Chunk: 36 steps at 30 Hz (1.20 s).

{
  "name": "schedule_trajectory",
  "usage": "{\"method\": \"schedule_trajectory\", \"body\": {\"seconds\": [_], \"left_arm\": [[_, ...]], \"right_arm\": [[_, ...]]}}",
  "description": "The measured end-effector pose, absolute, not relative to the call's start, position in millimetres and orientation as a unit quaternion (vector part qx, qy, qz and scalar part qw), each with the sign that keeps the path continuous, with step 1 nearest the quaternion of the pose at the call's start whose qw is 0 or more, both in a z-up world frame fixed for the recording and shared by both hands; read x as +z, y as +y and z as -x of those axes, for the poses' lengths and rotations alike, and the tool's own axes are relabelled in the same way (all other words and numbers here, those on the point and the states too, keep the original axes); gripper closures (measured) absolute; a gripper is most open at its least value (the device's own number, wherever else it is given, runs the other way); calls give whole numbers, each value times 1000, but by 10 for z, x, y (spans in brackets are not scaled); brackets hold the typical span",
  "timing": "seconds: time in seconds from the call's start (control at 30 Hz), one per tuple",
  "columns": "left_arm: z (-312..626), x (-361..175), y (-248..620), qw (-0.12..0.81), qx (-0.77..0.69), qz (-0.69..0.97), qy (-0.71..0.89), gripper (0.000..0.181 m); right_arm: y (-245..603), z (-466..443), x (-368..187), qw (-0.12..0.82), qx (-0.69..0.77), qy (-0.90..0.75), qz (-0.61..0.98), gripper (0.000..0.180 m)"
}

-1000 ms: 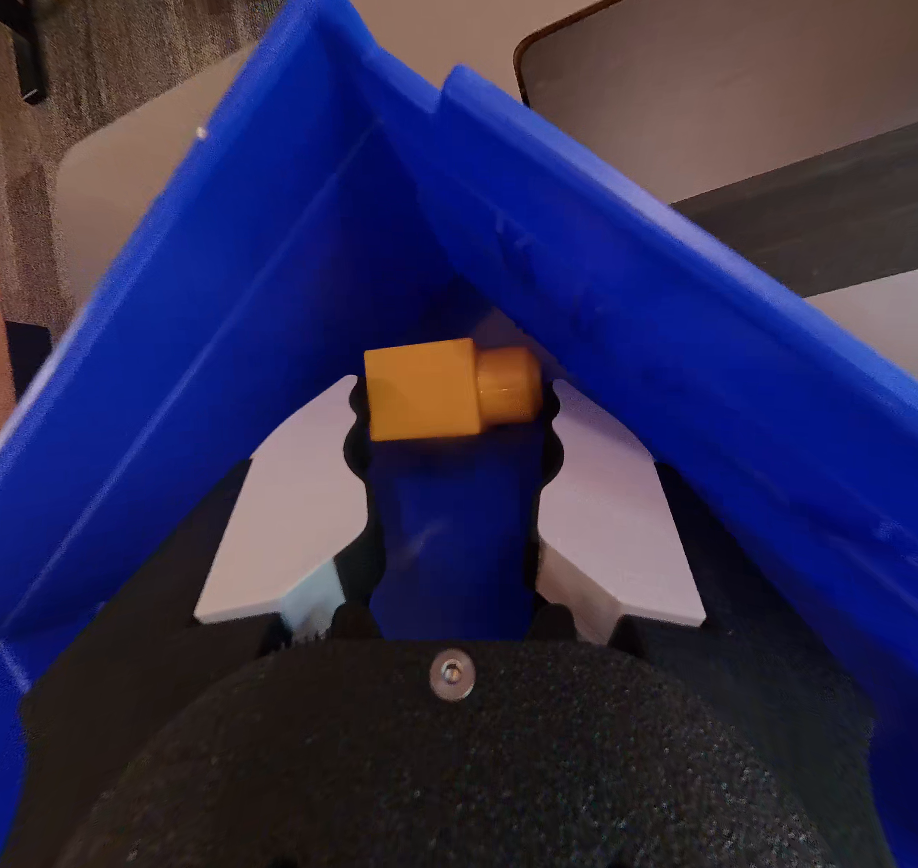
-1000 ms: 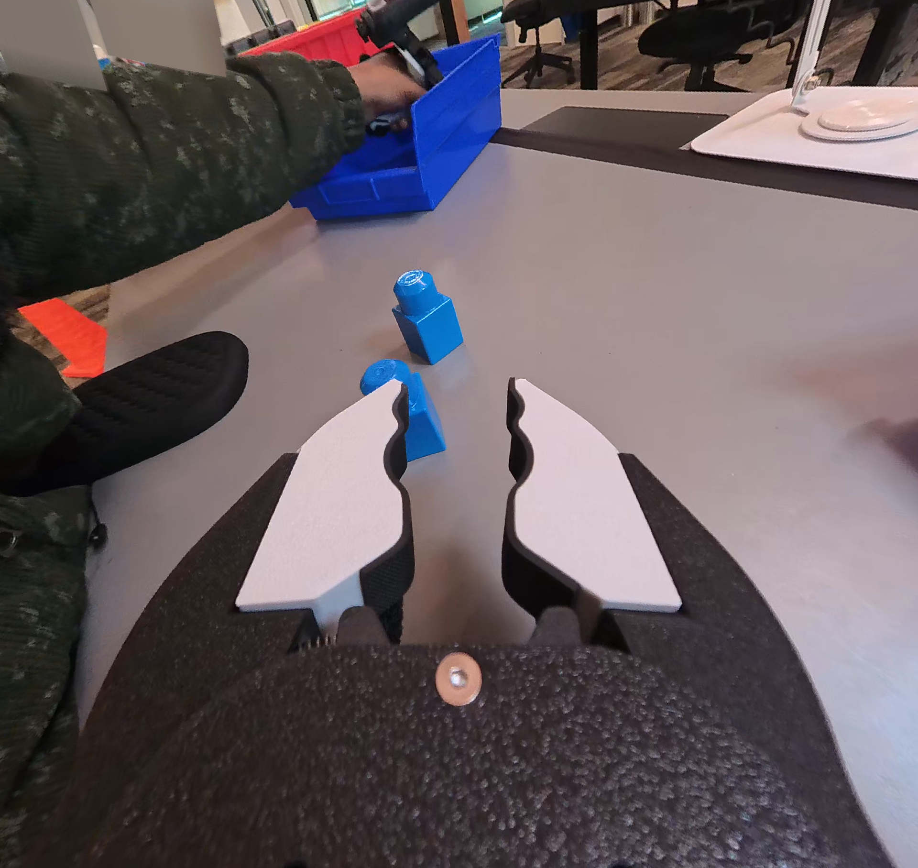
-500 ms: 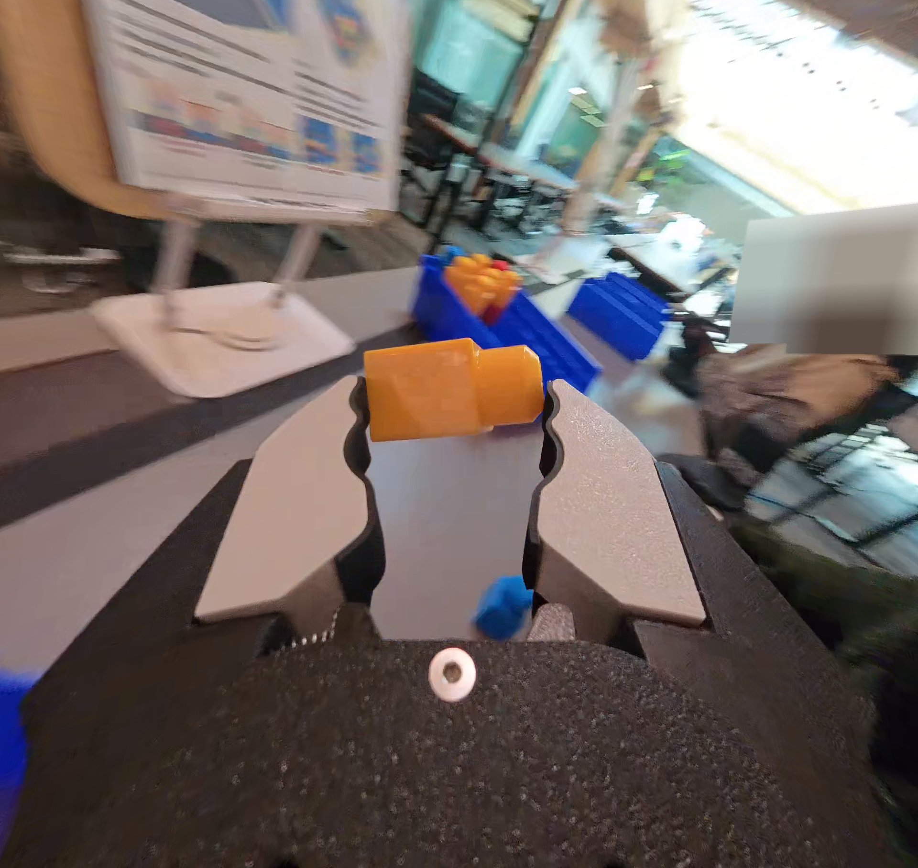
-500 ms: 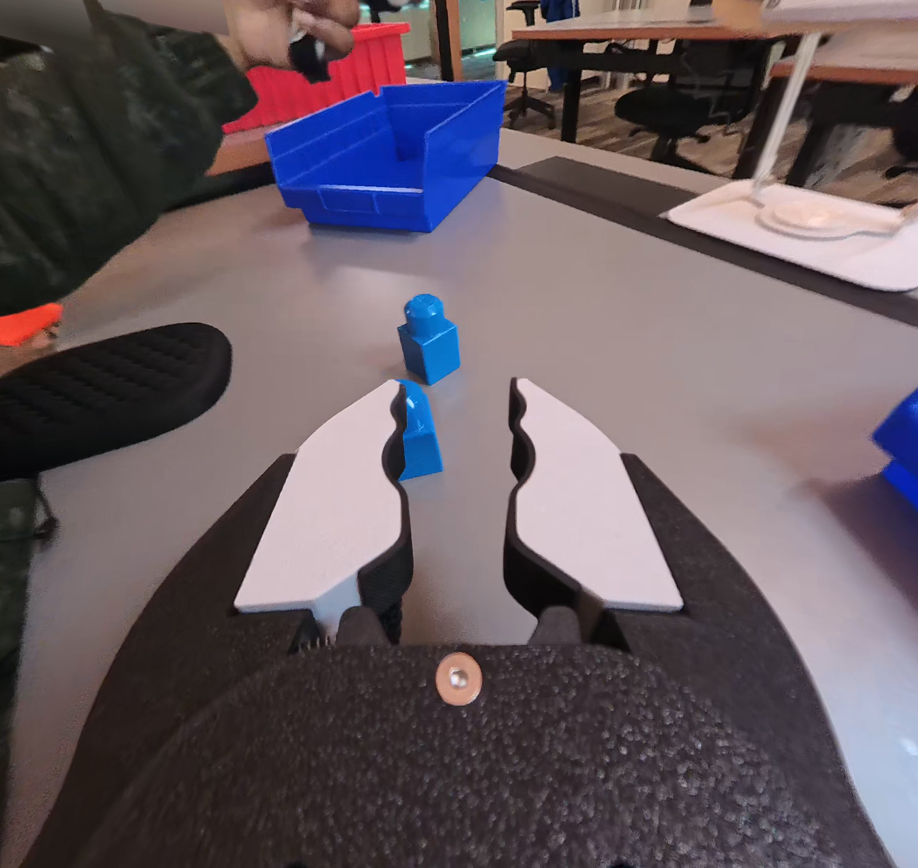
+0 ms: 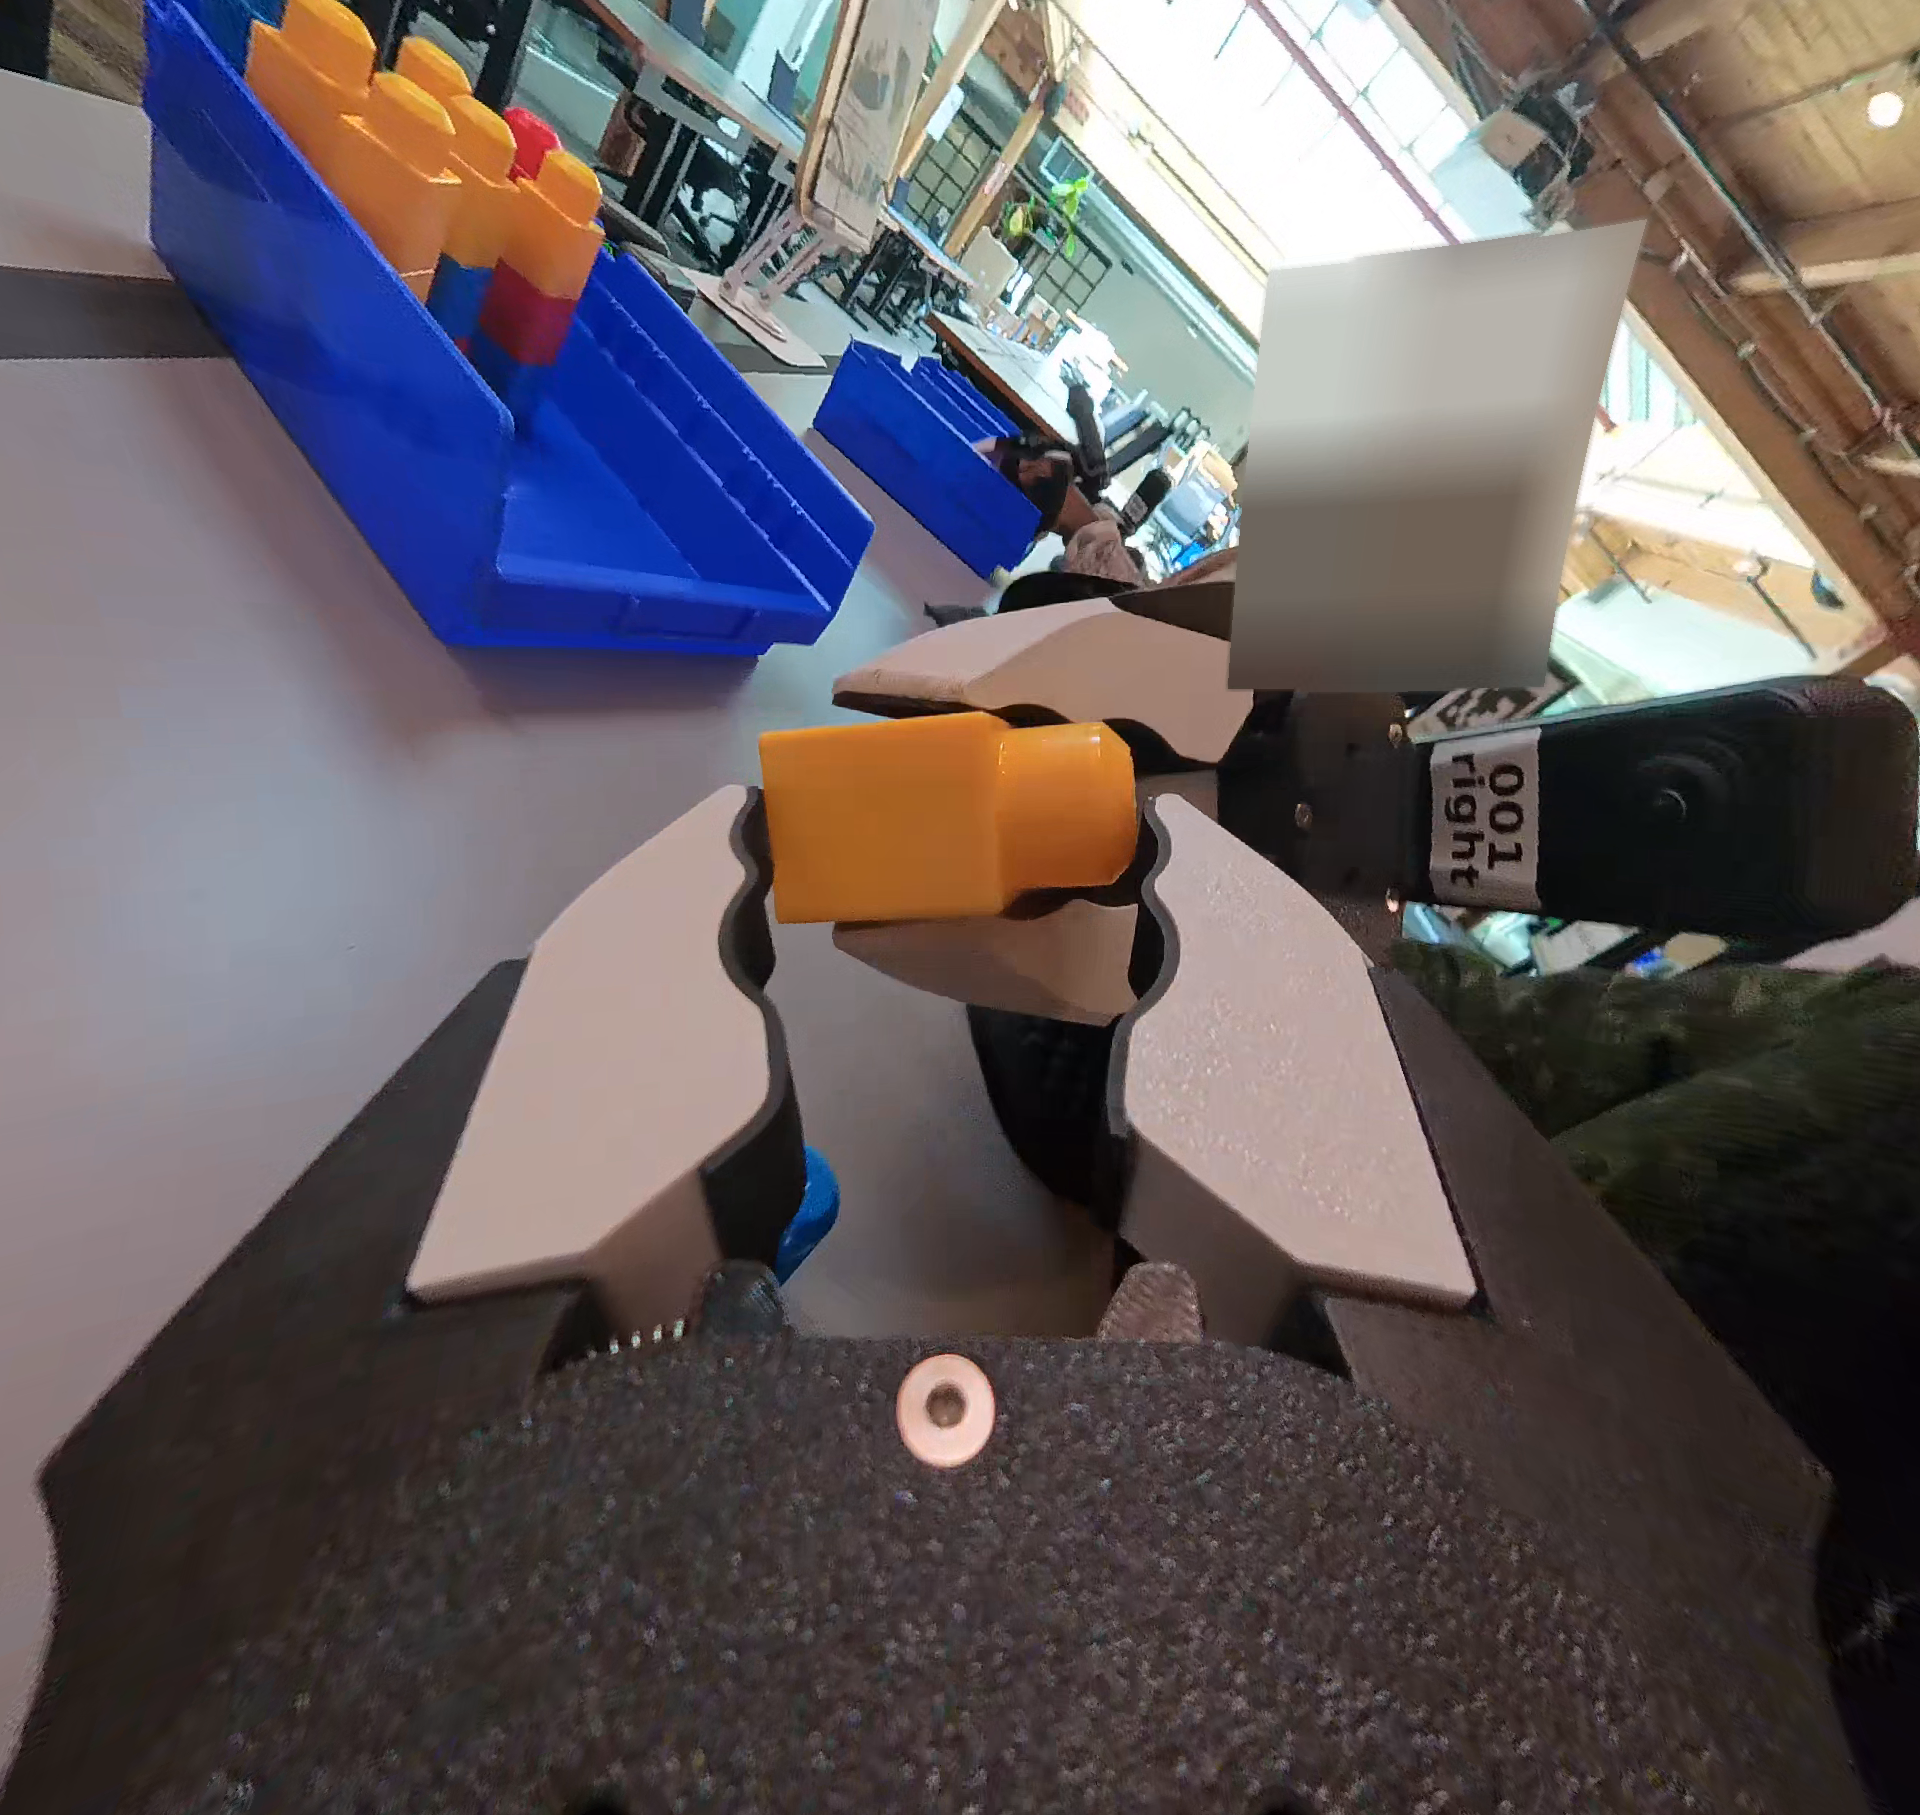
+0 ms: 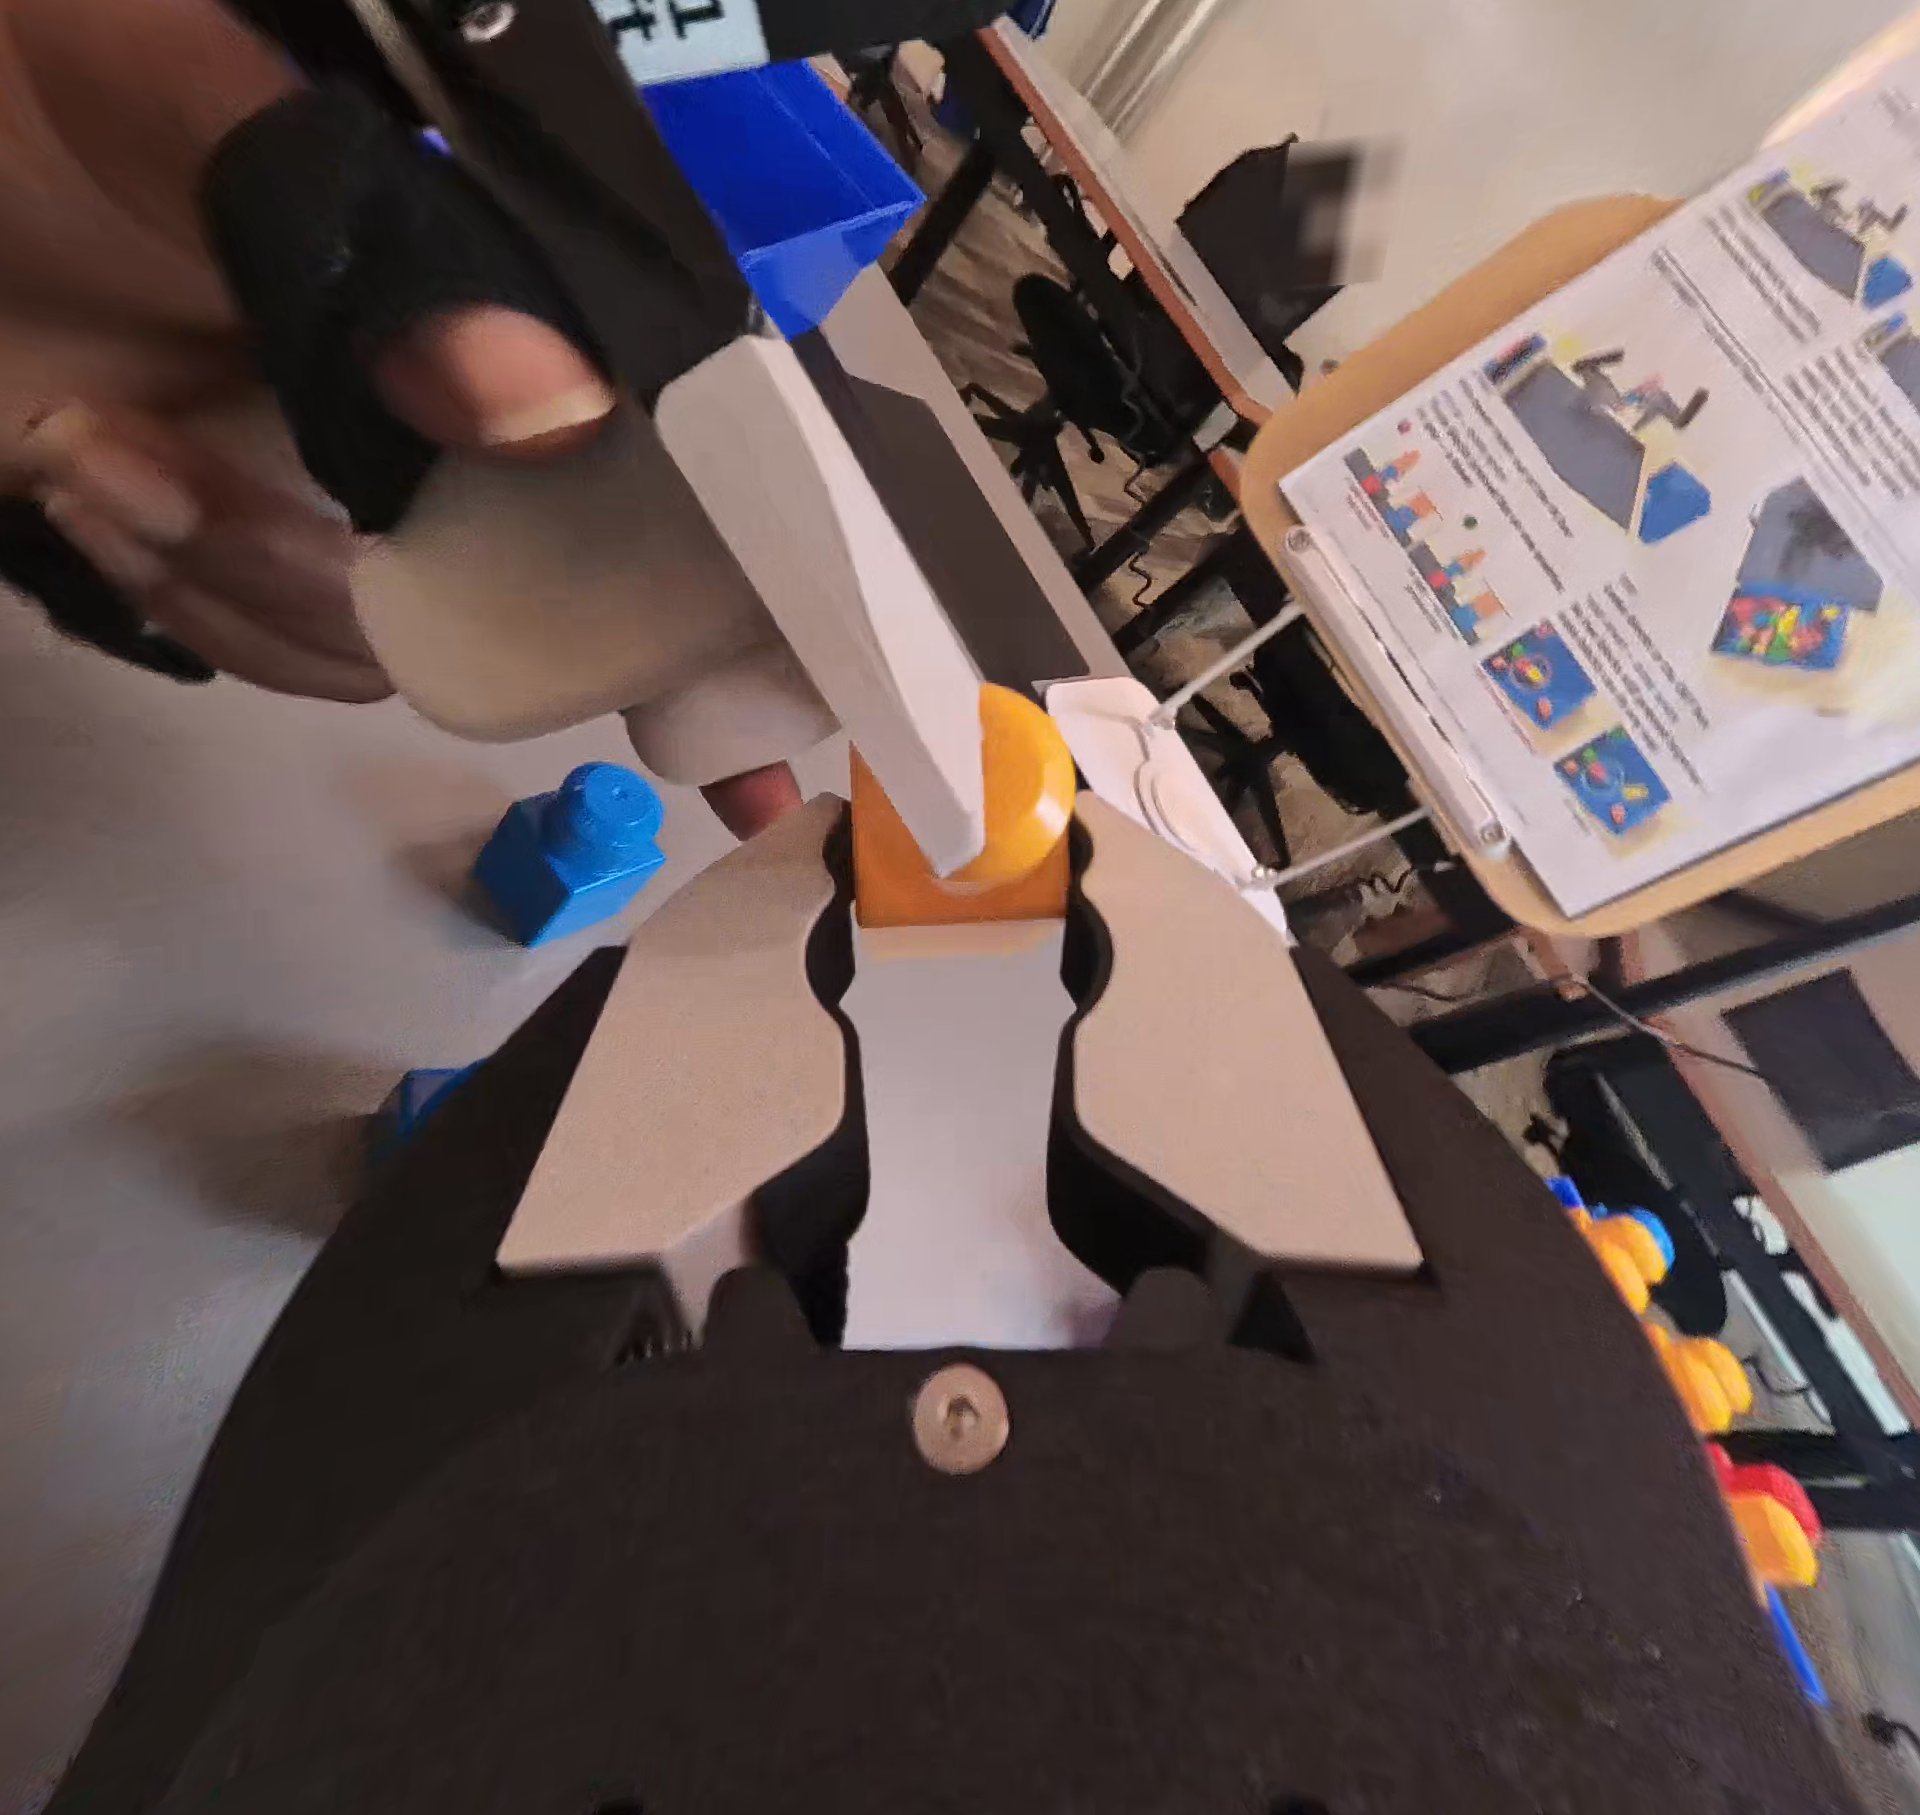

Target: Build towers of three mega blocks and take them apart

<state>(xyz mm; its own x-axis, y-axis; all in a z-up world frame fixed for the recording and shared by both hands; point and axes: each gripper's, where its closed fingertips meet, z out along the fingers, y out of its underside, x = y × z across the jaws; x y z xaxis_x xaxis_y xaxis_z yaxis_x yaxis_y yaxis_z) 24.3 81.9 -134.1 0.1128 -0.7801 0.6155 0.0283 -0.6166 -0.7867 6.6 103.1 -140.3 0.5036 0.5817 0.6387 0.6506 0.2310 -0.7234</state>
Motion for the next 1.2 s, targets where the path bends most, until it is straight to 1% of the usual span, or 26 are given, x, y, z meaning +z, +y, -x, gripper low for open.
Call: {"method": "schedule_trajectory", "body": {"seconds": [0.07,0.1,0.13,0.2,0.23,0.3,0.37,0.43,0.53,0.6,0.63,0.67,0.73,0.83,0.93,1.1,1.2], "left_arm": [[-167,-1395,799,335,-606,655,303,117],[-105,-1385,840,355,-602,645,309,121],[-26,-1408,931,386,-576,642,327,125],[177,-1593,1183,441,-475,658,384,121],[281,-1713,1285,451,-431,666,409,121],[447,-1997,1382,433,-379,680,453,114],[523,-2244,1274,380,-399,678,487,111],[558,-2473,1169,346,-387,676,522,114],[570,-2757,1017,295,-327,680,586,112],[535,-2862,1054,305,-283,682,602,120],[506,-2898,1096,317,-262,684,603,131],[468,-2922,1106,323,-253,684,603,144],[423,-2918,1078,317,-244,685,609,144],[333,-2733,1026,337,-245,676,608,144],[278,-2648,925,336,-212,668,629,144],[210,-2519,788,341,-146,652,661,144],[211,-2470,664,334,-127,634,686,144]], "right_arm": [[1008,-20,-1475,611,-2,-499,614,143],[1006,-31,-1498,609,24,-490,624,143],[1021,-69,-1502,607,46,-479,632,143],[1066,-177,-1489,604,100,-454,647,143],[1088,-230,-1479,604,135,-438,652,143],[1126,-317,-1522,590,216,-403,665,143],[1171,-390,-1620,569,286,-370,677,143],[1245,-472,-1728,553,321,-344,688,143],[1334,-575,-1782,547,340,-314,697,143],[1344,-603,-1746,552,348,-303,695,143],[1337,-600,-1730,554,350,-302,692,143],[1325,-589,-1724,555,350,-305,690,143],[1281,-537,-1726,554,351,-318,685,143],[1121,-385,-1677,550,368,-356,659,143],[897,-182,-1643,535,379,-413,632,143],[612,121,-1806,502,320,-517,615,143],[552,228,-1871,500,281,-547,610,143]]}}
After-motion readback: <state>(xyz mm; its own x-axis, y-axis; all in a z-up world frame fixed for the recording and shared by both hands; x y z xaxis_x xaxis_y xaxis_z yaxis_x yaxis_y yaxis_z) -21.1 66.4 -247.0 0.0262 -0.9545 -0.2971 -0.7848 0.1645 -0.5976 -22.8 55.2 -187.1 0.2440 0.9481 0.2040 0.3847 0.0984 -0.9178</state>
